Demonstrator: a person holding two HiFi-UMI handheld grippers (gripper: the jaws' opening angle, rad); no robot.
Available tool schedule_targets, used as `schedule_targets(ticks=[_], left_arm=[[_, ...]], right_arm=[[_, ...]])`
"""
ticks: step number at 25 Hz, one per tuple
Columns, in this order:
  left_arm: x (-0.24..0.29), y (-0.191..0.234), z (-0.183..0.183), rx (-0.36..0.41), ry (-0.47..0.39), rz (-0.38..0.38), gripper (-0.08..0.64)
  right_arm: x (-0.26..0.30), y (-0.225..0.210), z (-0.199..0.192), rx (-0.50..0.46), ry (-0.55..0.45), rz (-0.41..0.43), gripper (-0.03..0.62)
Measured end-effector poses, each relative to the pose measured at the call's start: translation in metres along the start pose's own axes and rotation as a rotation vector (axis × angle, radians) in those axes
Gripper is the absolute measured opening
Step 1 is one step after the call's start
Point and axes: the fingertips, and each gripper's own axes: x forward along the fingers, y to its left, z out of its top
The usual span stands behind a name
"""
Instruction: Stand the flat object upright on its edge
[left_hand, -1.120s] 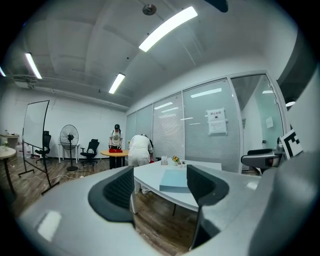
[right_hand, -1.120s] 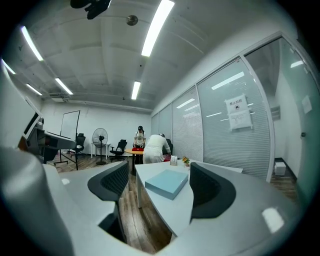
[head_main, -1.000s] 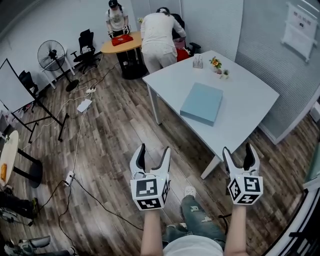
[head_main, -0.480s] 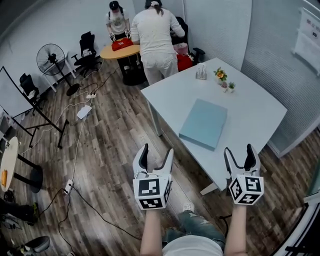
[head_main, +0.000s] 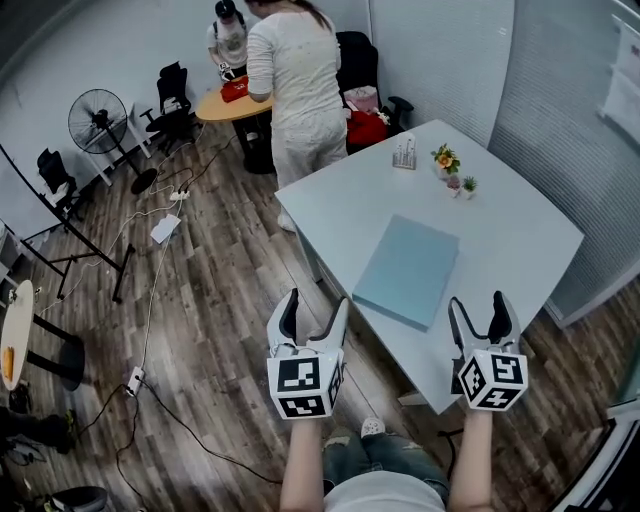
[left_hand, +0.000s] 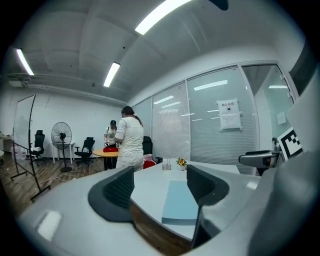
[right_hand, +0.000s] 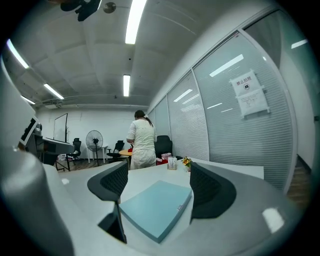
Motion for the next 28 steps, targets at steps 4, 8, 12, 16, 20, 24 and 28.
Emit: schedule_targets(ticks=[4, 8, 12, 16, 20, 24, 28], left_arm=[[0.016, -0.003, -0.003, 0.004, 0.024, -0.007, 0.318], [0.031, -0.001, -0.008, 0.003, 0.036, -0.017, 0.318], [0.052, 0.004, -0.008, -0.001, 0.032, -0.023, 0.318], [0.077, 0.011, 0.000, -0.007, 0.021, -0.048, 0.318], [0.113, 0.019, 0.006, 0.007, 0.023, -0.087, 0.318], [0.158, 0.025, 0.017, 0.018, 0.020, -0.139, 0.318], [0.200, 0.027, 0.022, 0.029, 0.034, -0.204, 0.318]], right_arm=[[0.012, -0.009, -0.007, 0.023, 0.022, -0.005, 0.402], [0.026, -0.013, -0.014, 0.036, 0.038, -0.008, 0.402], [0.044, -0.014, -0.016, 0.032, 0.041, -0.010, 0.402], [0.064, -0.018, -0.013, 0.031, 0.042, -0.027, 0.402], [0.091, -0.022, -0.012, 0.032, 0.052, -0.066, 0.403], [0.121, -0.027, -0.006, 0.029, 0.056, -0.107, 0.403], [0.146, -0.037, -0.008, 0.034, 0.079, -0.163, 0.414]])
